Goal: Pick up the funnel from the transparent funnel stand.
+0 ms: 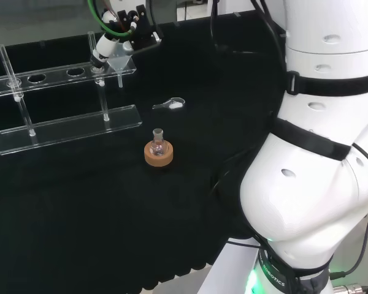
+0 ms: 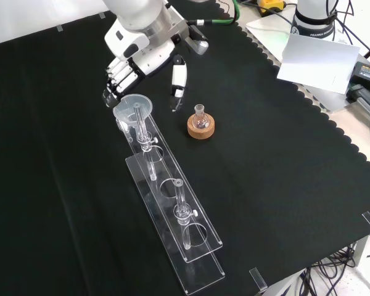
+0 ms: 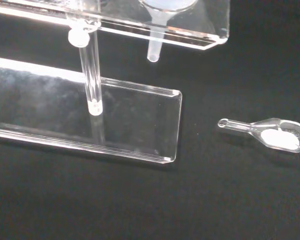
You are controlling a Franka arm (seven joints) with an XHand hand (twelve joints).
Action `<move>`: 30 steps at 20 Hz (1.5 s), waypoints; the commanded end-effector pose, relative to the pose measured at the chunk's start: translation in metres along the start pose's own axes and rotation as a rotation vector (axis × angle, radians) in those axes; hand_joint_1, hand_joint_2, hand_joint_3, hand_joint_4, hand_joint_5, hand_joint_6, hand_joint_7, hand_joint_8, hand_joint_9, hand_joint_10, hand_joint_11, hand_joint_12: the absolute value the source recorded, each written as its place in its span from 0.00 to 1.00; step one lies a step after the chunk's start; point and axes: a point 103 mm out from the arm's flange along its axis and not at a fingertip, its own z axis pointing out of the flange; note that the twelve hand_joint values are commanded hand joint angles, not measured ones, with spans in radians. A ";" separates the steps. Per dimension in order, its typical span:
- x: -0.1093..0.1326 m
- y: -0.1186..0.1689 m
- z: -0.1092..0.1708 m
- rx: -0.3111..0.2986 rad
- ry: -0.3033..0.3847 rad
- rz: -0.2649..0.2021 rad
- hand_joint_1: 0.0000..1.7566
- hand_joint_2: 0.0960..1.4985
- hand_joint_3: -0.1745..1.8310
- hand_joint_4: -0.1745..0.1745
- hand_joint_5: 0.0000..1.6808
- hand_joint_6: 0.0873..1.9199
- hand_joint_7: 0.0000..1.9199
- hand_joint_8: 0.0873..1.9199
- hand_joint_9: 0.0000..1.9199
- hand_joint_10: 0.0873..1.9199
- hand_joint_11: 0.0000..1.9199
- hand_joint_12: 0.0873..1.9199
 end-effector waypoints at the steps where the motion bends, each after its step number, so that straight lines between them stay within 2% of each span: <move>1: -0.018 0.017 0.010 0.066 -0.007 -0.083 0.32 0.48 0.17 0.50 0.04 0.00 0.00 0.14 0.02 0.43 0.08 0.78; 5: -0.032 0.025 0.014 0.104 -0.017 -0.106 0.34 0.47 0.17 0.50 0.04 0.00 0.00 0.13 0.01 0.44 0.08 0.78; 6: -0.032 0.029 0.011 0.115 -0.014 -0.132 0.34 0.47 0.17 0.50 0.03 0.00 0.00 0.12 0.01 0.44 0.08 0.78; 9: -0.033 0.032 0.015 0.113 -0.011 -0.136 0.35 0.47 0.17 0.50 0.03 0.00 0.00 0.12 0.01 0.44 0.08 0.78; 15: -0.041 0.038 0.018 0.110 -0.010 -0.116 0.36 0.47 0.18 0.50 0.04 0.00 0.00 0.14 0.02 0.44 0.09 0.78; 16: -0.039 0.037 0.018 0.088 -0.015 -0.145 0.36 0.47 0.18 0.50 0.04 0.00 0.00 0.15 0.02 0.44 0.09 0.78; 21: -0.030 0.036 0.020 0.071 -0.041 -0.113 0.36 0.47 0.19 0.50 0.05 0.00 0.00 0.18 0.05 0.43 0.11 0.78; 24: -0.039 0.042 0.018 0.085 -0.026 -0.092 0.37 0.47 0.19 0.49 0.05 0.00 0.00 0.21 0.06 0.42 0.11 0.77; 30: -0.036 0.042 0.018 0.051 -0.033 -0.096 0.37 0.47 0.20 0.49 0.06 0.00 0.00 0.25 0.08 0.41 0.12 0.77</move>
